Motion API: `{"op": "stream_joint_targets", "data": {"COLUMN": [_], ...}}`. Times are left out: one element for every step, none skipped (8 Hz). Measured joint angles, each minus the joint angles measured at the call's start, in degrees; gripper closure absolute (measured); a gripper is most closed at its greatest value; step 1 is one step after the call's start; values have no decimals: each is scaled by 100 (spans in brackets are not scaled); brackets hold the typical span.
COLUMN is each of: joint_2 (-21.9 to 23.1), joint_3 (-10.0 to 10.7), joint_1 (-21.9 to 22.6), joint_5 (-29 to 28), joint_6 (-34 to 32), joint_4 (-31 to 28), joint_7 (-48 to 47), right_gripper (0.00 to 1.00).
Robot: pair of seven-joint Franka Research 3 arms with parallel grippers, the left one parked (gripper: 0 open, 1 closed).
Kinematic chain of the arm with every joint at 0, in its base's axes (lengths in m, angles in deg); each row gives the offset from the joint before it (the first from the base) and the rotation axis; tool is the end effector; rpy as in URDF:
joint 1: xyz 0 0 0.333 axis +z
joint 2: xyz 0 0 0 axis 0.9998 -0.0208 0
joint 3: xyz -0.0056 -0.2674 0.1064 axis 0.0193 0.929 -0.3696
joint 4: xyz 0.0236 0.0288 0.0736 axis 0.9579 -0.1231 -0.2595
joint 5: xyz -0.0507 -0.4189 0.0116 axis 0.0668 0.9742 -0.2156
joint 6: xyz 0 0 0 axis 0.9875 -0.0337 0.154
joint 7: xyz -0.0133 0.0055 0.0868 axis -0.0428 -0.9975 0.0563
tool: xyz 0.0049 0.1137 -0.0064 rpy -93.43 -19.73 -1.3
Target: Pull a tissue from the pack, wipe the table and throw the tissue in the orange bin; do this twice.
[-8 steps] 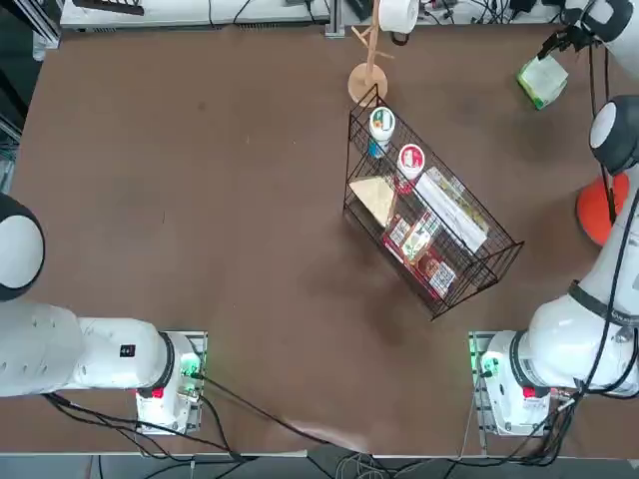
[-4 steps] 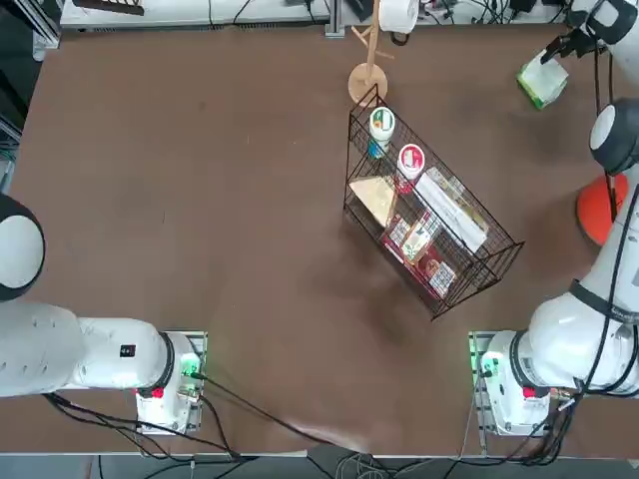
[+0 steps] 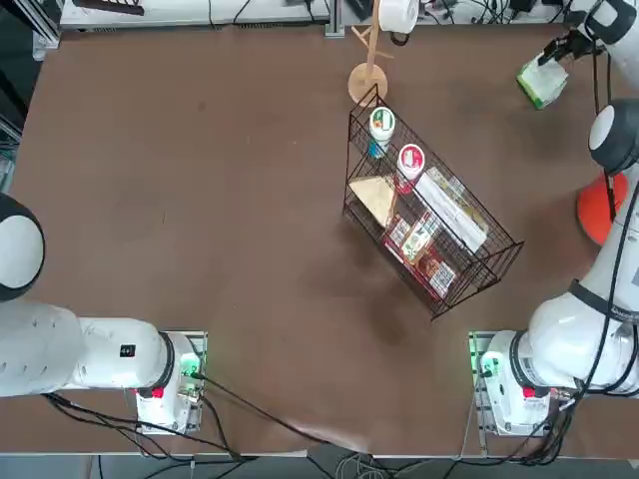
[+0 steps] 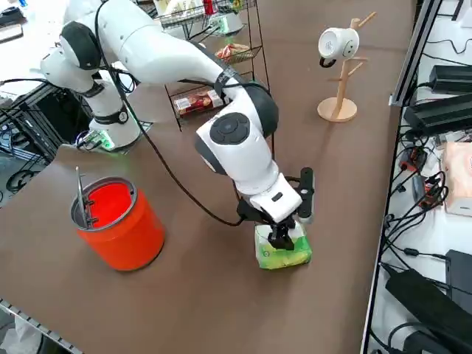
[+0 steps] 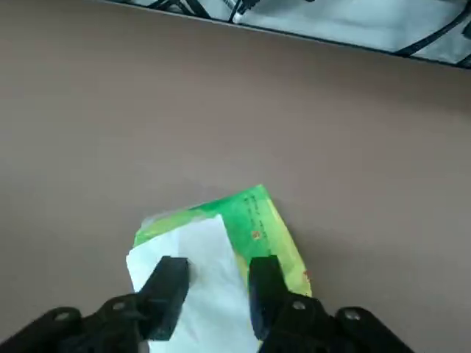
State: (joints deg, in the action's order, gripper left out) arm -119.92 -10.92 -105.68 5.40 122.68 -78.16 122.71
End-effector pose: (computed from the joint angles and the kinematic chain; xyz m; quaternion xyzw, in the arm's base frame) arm 0.7385 -0.2709 0.2194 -0.9835 -0.1083 -0.1423 0.0275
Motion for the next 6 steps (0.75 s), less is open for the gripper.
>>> {"op": "stream_joint_targets", "data": {"joint_2": [0,3,16,38,80,176], "joint_3": [-2,-6,-6,-5,-4,-4], "joint_1": [2,9,16,17,17,19], "joint_5": [-1,-1,-1,29,152,323], "joint_6": [-89,-153,-206,-223,-247,-340], "joint_4": [0,13,42,85,134,172], "joint_7": [9,23,33,48,72,75], "right_gripper": [62,70,92,97,98,98]}}
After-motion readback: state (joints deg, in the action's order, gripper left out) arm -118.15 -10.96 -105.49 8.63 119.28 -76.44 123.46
